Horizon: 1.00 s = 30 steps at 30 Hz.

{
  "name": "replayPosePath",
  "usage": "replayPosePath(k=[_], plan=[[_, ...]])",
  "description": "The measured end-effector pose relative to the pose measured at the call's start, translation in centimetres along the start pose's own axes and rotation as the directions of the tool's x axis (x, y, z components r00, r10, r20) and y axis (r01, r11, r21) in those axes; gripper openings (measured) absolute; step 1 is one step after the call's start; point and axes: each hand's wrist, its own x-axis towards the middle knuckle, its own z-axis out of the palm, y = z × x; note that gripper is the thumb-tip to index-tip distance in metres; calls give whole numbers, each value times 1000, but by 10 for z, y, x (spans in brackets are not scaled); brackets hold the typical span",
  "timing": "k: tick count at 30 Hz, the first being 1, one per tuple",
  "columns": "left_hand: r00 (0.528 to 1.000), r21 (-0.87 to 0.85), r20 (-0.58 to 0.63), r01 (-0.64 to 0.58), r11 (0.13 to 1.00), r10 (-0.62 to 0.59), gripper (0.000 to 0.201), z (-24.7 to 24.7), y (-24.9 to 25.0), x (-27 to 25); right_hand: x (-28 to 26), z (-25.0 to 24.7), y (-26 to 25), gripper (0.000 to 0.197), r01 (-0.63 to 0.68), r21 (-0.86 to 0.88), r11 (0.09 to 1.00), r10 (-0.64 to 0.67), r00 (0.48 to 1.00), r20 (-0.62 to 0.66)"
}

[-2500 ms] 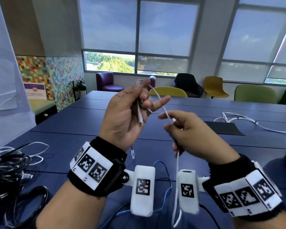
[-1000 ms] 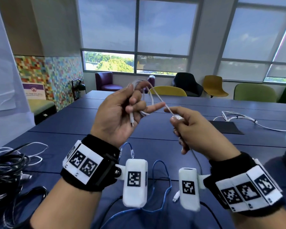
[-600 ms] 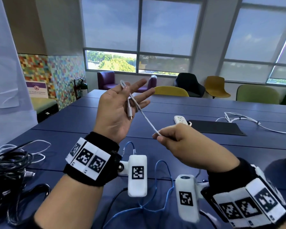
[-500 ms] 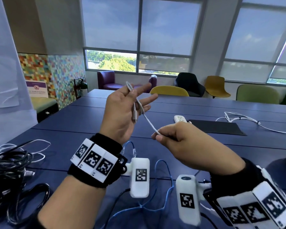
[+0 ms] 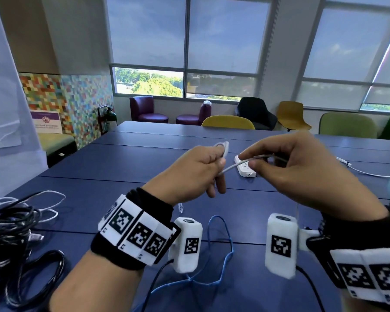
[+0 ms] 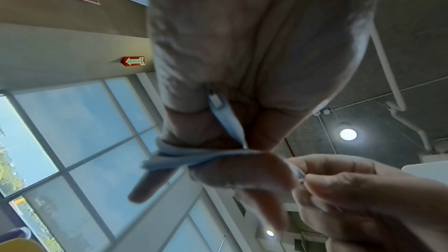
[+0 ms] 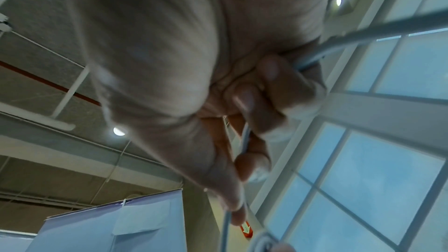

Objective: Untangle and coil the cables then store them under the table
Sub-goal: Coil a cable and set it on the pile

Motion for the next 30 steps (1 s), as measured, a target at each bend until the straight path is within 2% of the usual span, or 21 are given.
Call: replayPosePath(k=[4,8,12,16,20,23,26,30], plan=[[999,-82,27,44,996,-42,46,3,2,0,6,0,11,13,18,6,1000,-17,996,-87],[994,-314,97,86,946,-58,25,2,8,-5,14,6,24,15,0,-23,1000,-5,982,-191],[990,-453,124,116,884,-66,32,-2,10,-6,16,8,28,7,-19,-30,999,13,983,-183],[990,-590,139,93,802,-12,37,-6,9,-6,16,7,30,5,-29,-1,1000,28,978,-205],[989,-769,142,77,635,51,42,-7,10,-6,16,11,27,7,-43,35,998,49,982,-184],[989,-864,140,101,494,43,43,-7,9,-3,15,15,23,13,-83,128,988,100,987,-127],[993,-941,114,110,320,-5,41,-6,6,1,13,14,19,22,-154,203,967,151,988,32],[994,-994,102,102,28,-27,33,-9,1,5,9,10,15,35,-247,319,915,182,958,221]])
